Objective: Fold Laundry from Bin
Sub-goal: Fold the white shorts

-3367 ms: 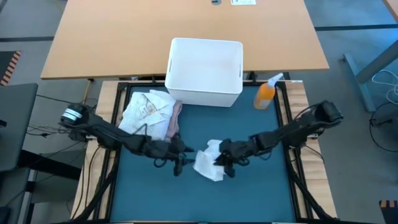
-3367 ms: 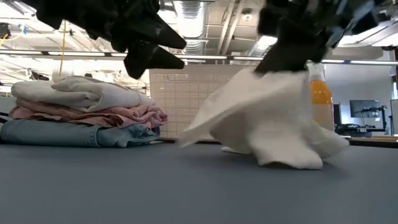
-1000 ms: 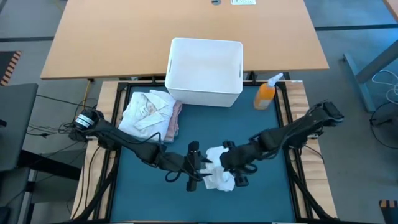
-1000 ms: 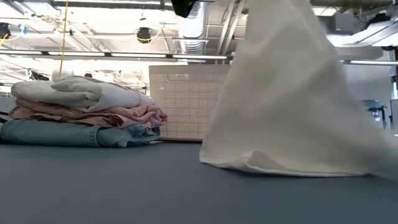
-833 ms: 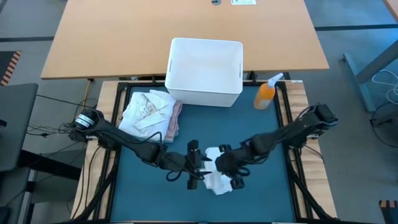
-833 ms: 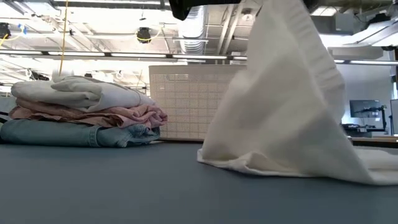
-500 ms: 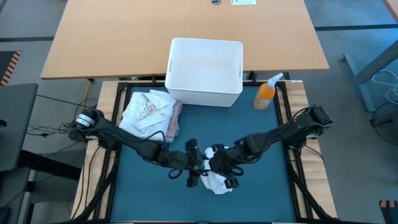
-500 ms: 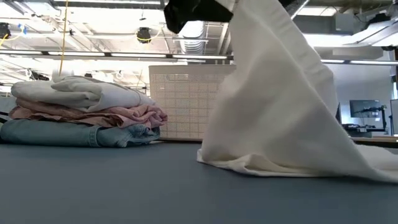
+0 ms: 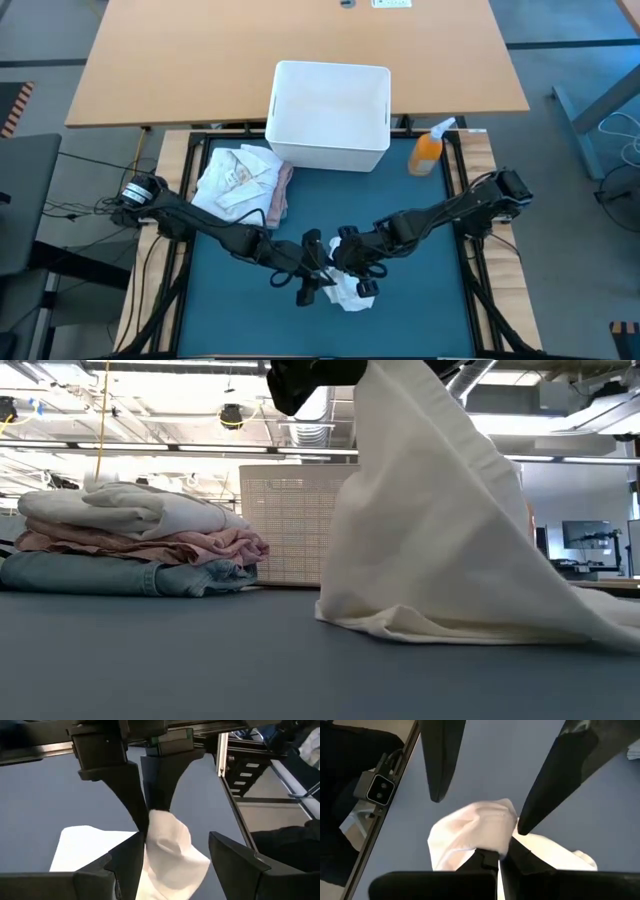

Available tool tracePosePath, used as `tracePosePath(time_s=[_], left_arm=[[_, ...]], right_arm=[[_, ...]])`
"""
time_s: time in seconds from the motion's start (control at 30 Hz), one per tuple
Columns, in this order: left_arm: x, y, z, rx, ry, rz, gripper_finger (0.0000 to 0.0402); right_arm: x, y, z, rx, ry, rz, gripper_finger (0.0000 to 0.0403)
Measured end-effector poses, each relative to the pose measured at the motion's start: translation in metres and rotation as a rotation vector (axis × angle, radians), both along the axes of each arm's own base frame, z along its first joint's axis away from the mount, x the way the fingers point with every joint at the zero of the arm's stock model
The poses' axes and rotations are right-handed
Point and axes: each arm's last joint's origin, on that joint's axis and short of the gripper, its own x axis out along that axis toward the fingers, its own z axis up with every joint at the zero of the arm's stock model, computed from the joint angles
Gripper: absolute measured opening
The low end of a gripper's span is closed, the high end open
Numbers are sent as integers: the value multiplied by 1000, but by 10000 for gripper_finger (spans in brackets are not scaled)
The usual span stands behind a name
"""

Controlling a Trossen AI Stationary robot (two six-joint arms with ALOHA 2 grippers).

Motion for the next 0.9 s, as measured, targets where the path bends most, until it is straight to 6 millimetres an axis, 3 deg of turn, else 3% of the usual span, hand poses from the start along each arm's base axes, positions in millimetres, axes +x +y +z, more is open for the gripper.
tracePosePath(time_s=[0.57,0.73,0.9], left_arm=[[1,11,-5,-41,55,83,196],[1,10,-5,-22,60,53,132],[0,9,-5,32,56,31,28]], right_arm=[[3,-3,2,3,-27,-16,22],[5,-8,2,-16,-33,-45,26],[5,-7,2,-47,-51,9,60]])
